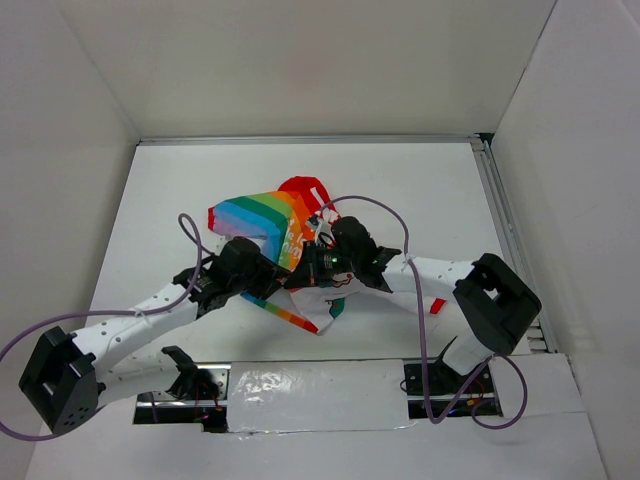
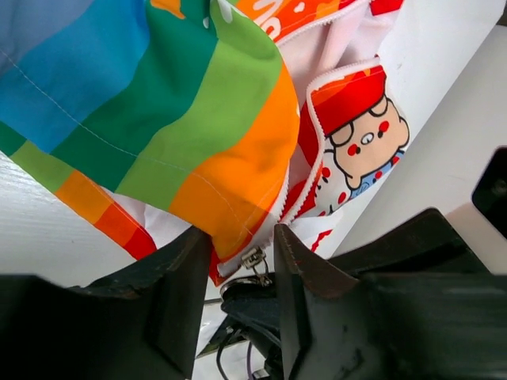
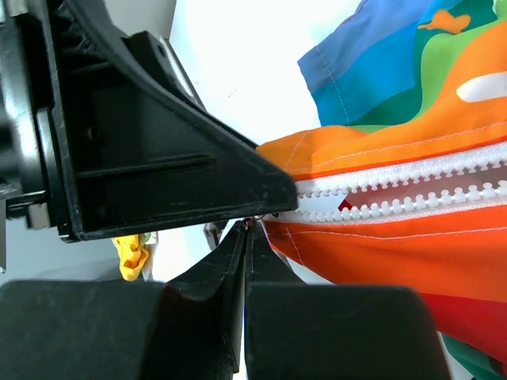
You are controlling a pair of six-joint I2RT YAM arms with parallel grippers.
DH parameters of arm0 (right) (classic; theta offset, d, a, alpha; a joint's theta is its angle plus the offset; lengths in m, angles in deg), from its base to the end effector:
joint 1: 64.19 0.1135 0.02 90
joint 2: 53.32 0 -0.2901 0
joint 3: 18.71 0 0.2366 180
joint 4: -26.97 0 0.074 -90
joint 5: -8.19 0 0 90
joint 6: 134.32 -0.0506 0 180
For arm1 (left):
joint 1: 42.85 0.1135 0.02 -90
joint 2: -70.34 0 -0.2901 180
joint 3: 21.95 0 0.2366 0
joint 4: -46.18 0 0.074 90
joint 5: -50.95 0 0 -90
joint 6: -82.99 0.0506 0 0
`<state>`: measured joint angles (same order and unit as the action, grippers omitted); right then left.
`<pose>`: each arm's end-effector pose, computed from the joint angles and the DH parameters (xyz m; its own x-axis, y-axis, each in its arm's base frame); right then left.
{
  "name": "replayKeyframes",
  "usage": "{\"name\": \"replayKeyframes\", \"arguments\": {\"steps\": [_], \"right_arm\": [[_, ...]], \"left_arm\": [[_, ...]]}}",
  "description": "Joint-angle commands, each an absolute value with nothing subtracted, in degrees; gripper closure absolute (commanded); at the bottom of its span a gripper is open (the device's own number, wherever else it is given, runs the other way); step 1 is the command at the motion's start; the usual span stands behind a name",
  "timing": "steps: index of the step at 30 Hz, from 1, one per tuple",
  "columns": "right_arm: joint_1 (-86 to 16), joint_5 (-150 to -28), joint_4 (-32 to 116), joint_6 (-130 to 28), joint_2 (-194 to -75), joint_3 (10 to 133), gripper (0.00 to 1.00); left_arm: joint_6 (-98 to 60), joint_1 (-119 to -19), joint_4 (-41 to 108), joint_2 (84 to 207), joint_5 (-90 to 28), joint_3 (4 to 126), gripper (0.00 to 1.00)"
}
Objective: Zip up the jacket
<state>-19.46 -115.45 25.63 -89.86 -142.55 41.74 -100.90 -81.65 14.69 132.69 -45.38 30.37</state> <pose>0.2123 0.2497 0.2362 -0.8968 -0.0520 -0.4394 -0.4214 0.4034 0.8122 0.1683 -0.1281 0.2469 -0.5221 -0.8526 -0.0221 -0.5533 0.3583 -0.7520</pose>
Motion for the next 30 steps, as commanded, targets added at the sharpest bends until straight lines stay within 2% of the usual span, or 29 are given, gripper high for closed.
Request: {"name": "replayKeyframes", "arguments": {"steps": [1, 5, 6, 9, 20, 25, 27, 30], "right_arm": [[-19.8, -116.2, 24.6, -89.3, -141.3, 43.6, 1.0], [-19.7, -116.6, 25.3, -89.1, -141.4, 43.8, 1.0], [-19.6, -116.4, 25.5, -88.9, -141.5, 44.0, 1.0], [-19.9, -114.6, 27.7, -87.7, -141.0, 44.8, 1.0], [-22.7, -103.5, 49.7, -72.9, -137.1, 52.1, 1.0], [-21.7, -99.3, 57.1, -66.9, -139.4, 57.3, 1.0], [-21.4, -95.6, 59.2, -65.3, -140.2, 59.0, 1.0], [-20.7, -83.6, 63.2, -64.3, -142.7, 62.2, 1.0]], "left_arm": [[-101.4, -82.4, 14.2, 130.3, -47.5, 32.5, 0.52], [-101.1, -82.5, 14.4, 131.0, -47.3, 32.9, 0.76], [-100.6, -82.6, 14.6, 131.5, -47.1, 33.0, 0.86], [-101.1, -82.6, 12.4, 132.0, -47.0, 33.7, 1.0], [-95.3, -82.6, 10.2, 129.5, -49.2, 32.6, 1.0], [-87.7, -82.5, 15.7, 128.7, -47.9, 31.7, 1.0], [-85.2, -82.3, 16.7, 128.4, -46.8, 32.0, 1.0], [-82.7, -82.4, 16.8, 127.0, -45.0, 32.7, 1.0]]}}
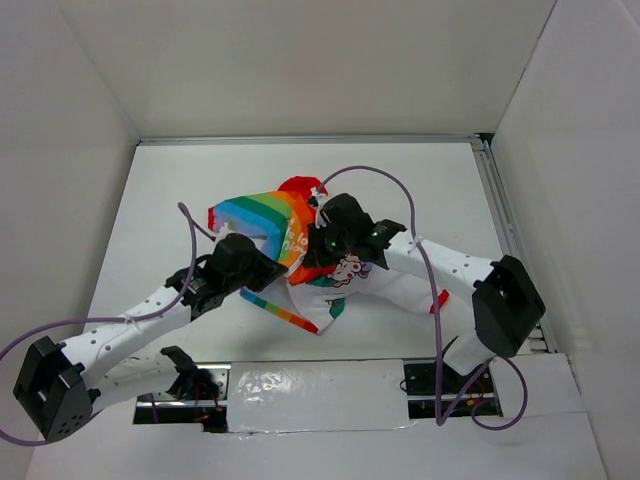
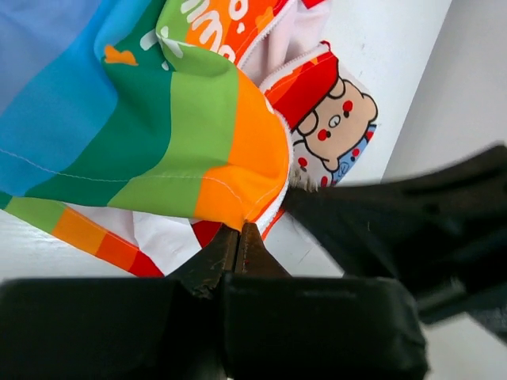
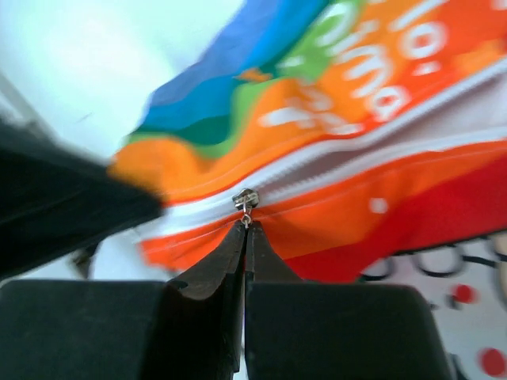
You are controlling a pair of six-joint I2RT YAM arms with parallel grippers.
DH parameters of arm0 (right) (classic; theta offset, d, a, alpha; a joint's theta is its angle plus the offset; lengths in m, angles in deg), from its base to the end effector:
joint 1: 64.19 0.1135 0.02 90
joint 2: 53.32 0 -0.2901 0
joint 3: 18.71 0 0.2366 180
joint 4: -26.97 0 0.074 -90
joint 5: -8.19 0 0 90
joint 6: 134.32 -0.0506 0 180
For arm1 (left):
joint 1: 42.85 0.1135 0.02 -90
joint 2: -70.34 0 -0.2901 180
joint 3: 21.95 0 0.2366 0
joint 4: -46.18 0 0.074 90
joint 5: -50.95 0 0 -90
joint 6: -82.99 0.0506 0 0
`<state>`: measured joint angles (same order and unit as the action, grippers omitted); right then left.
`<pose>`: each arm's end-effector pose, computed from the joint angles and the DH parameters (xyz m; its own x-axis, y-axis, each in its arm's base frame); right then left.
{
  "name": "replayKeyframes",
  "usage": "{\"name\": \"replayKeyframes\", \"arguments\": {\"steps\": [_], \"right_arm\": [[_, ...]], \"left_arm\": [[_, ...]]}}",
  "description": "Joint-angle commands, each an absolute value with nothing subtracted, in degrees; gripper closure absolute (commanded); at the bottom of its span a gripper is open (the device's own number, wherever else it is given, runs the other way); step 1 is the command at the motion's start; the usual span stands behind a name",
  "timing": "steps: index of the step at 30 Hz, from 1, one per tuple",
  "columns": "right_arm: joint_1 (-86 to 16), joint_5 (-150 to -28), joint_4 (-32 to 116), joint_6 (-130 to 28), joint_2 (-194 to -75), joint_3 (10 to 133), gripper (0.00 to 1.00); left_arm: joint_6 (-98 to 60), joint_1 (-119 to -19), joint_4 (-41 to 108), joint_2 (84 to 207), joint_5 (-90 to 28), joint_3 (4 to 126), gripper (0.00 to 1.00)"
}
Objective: Zip up the jacket
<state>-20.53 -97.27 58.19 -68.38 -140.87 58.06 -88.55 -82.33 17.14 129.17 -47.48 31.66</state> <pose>0.2303 0.2385 0.2769 -0.7717 -0.1933 -0.6059 -0.5411 0.7001 0.4658 0.1653 -0.1265 0.2704 -0.5935 -0.7787 -0.2032 -0.3510 0.4777 -0.8054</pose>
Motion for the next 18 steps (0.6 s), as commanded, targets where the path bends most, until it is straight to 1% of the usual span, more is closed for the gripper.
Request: {"name": "replayKeyframes", "arguments": {"steps": [1, 3, 4, 5, 6, 7, 10, 12, 14, 15, 18], "right_arm": [[-20.9, -79.1, 64.0, -63.8, -144.3, 63.6, 1.0], [-21.4, -72.3, 66.2, -64.4, -146.0, 64.8, 1.0], [-22.9, -69.3, 67.4, -65.0, -147.1, 67.1, 1.0], [-24.0, -63.6, 68.4, -65.8, -149.1, 68.0, 1.0], [-25.8, -61.5, 68.9, -66.6, -150.4, 69.3, 1.0], [-27.9, -60.5, 68.8, -67.2, -151.5, 71.6, 1.0], [-40.0, -56.9, 70.8, -68.6, -159.0, 79.6, 1.0], [-43.8, -54.1, 70.4, -68.0, -161.8, 86.2, 1.0], [-49.2, -55.4, 70.2, -66.8, -166.0, 91.0, 1.0], [-51.0, -58.2, 70.7, -66.8, -168.8, 96.0, 1.0], [-55.3, -61.4, 70.0, -64.7, -171.8, 103.2, 1.0]], "left_arm": [[-80.5, -82.4, 18.3, 125.6, -44.3, 32.6, 1.0], [-80.1, -82.4, 17.8, 124.2, -44.1, 32.8, 1.0], [-80.4, -82.4, 15.3, 123.4, -44.5, 33.0, 1.0], [-80.8, -82.4, 14.0, 122.1, -44.9, 33.1, 1.0], [-81.6, -82.4, 12.7, 121.2, -45.5, 32.8, 1.0], [-82.1, -82.5, 11.5, 120.6, -45.6, 32.3, 1.0], [-84.9, -82.2, 8.2, 117.9, -46.3, 29.9, 1.0], [-85.5, -82.0, 5.9, 117.0, -46.8, 29.7, 1.0], [-87.2, -82.0, 3.6, 116.0, -46.9, 28.9, 1.0], [-88.0, -81.9, 2.5, 115.7, -46.7, 28.6, 1.0], [-88.0, -81.8, 1.6, 114.4, -46.3, 26.9, 1.0]]}}
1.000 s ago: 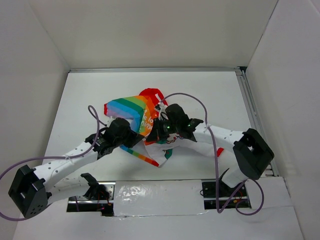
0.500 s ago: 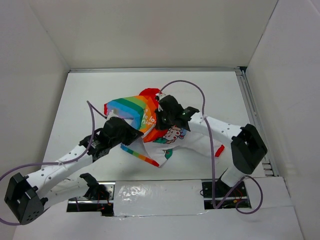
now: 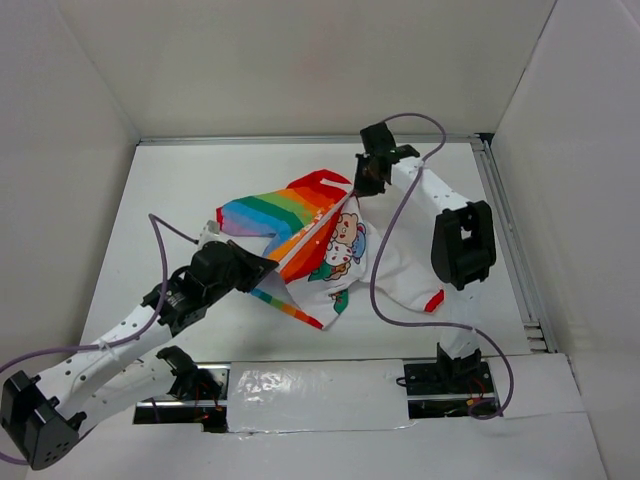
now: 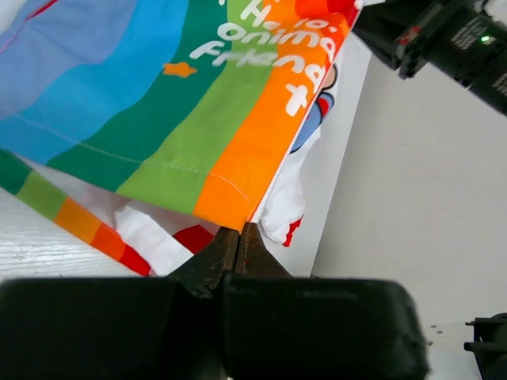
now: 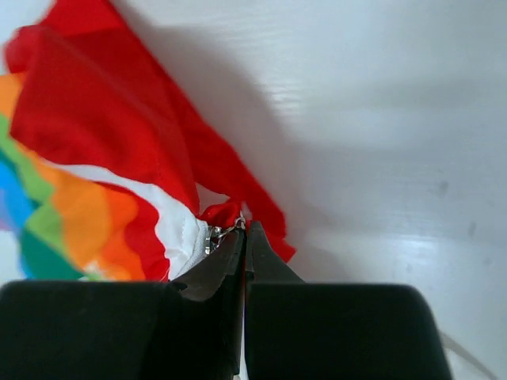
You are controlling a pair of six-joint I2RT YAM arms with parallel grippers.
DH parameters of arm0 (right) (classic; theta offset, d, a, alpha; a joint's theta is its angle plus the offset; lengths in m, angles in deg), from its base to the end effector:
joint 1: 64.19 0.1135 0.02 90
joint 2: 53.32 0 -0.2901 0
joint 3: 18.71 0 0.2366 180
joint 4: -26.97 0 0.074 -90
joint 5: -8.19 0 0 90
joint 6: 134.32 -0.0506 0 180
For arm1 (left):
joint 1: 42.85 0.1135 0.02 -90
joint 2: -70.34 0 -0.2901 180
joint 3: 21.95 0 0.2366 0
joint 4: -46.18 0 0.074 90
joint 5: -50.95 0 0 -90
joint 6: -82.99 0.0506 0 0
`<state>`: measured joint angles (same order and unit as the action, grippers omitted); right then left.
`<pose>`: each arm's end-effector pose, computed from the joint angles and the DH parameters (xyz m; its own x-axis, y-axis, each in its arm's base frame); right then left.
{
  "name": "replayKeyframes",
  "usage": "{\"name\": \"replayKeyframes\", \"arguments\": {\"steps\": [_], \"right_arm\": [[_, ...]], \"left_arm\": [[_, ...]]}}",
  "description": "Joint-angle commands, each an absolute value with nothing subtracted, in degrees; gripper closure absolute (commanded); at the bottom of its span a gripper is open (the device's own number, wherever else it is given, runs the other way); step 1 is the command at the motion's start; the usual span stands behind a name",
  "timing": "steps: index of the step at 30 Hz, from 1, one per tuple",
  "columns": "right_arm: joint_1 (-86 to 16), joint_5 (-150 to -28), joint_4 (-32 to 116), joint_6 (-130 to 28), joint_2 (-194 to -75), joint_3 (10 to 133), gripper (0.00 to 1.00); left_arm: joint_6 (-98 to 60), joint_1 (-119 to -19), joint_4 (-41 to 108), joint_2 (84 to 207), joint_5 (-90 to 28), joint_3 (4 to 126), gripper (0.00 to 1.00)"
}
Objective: Zip up the jacket
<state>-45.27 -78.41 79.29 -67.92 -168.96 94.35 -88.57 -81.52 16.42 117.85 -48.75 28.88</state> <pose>0.4300 0.1442 0.2625 -0.8259 0.1394 -0.5463 0.0428 0.9817 0.1857 0.1390 -0.1003 0.2860 -0.5437 -0.8137 -0.2056 -0.2708 0.4020 -0.8747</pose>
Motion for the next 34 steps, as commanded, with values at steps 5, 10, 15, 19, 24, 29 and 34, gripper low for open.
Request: {"name": "replayKeyframes", "arguments": {"steps": [5, 10, 15, 19, 24, 29, 34], "right_arm": [[-56.8, -81.1, 64.7, -60.1, -167.2, 98.2, 0.17], [-56.7, -91.1, 57.6, -62.8, -153.5, 86.2, 0.0], [-58.5, -85.9, 54.8, -68.0, -138.9, 71.8, 0.0], [-60.8, -83.0, 55.8, -71.5, -127.9, 61.6, 0.0], [-61.2, -75.6, 59.1, -73.2, -112.0, 49.3, 0.0], [-61.5, -71.3, 64.4, -75.1, -100.0, 41.4, 0.0], [-61.5, -72.7, 65.6, -76.8, -89.5, 35.5, 0.0]], "left_arm": [[-86.9, -81.3, 2.0, 114.5, -44.5, 27.3, 0.53], [-89.8, -81.4, -5.9, 116.7, -47.4, 32.5, 0.01], [-90.4, -81.3, -16.4, 117.5, -50.0, 39.5, 0.01], [-86.4, -81.3, -20.9, 119.7, -50.2, 45.1, 0.01], [-81.0, -80.9, -22.0, 122.4, -51.8, 50.4, 0.01], [-77.4, -80.2, -22.3, 121.2, -52.2, 51.0, 0.01], [-73.3, -80.0, -17.2, 115.9, -49.3, 48.1, 0.01]]}}
